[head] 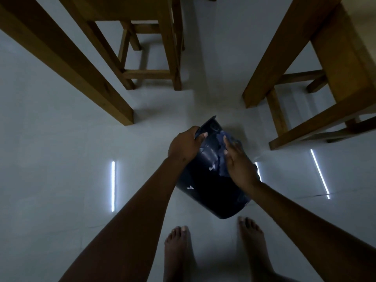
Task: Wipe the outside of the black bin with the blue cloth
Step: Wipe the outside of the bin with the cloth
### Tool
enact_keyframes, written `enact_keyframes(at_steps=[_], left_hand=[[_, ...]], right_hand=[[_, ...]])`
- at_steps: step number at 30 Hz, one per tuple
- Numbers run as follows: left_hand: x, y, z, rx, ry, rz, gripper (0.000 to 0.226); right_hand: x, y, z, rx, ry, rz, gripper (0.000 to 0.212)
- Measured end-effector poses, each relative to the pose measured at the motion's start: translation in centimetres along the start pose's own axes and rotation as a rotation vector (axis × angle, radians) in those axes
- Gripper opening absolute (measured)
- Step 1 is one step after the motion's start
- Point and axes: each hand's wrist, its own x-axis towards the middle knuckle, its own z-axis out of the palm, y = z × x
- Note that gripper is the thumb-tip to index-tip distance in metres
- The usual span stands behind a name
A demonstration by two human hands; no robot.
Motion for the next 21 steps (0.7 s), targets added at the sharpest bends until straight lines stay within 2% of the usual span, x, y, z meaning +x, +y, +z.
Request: enact_keyframes(at_steps=[2, 5, 7, 10, 12, 15, 17, 18, 21], left_hand=[[0.1, -0.1, 0.0, -0.008, -0.007, -0.013, 0.036], [-0.2, -0.7, -0.1, -0.016, -0.016, -0.034, 0.036], [0.0, -0.5, -0.2, -0.017, -0.014, -0.033, 0.037], [0.8, 0.4, 0.1, -0.015, -0.034, -0.03, 0.037], [1.2, 0.7, 0.1, -0.019, -0.049, -0.039, 0.036], [1.2, 0.4, 0.0, -0.016, -0.046, -0.055, 0.036], [1.2, 0.3, 0.2, -0.022, -0.053, -0.065, 0.036], [1.3, 0.6, 0.3, -0.021, -0.058, -0.066, 0.036], [1.9, 1.7, -0.3, -0.079, -0.107, -0.031, 0.034]], right_hand=[[-2.3, -0.4, 0.8, -0.069, 0.016, 0.062, 0.053], [-5.4, -2.3, 2.3, -0.234, -0.044, -0.158, 0.061], [-3.2, -2.1, 2.1, -0.246, -0.035, -0.247, 0.064], [-0.5, -1.1, 0.8, -0.146, -0.005, -0.058, 0.058], [-1.9, -0.7, 1.1, -0.088, 0.012, 0.049, 0.06], [-5.6, -1.9, 2.5, -0.262, 0.005, -0.136, 0.073], [-4.3, -1.7, 2.5, -0.293, -0.009, -0.286, 0.068], [-3.1, -1.5, 2.1, -0.293, -0.012, -0.275, 0.066], [-0.8, -0.2, 1.6, -0.279, -0.003, -0.064, 0.068]])
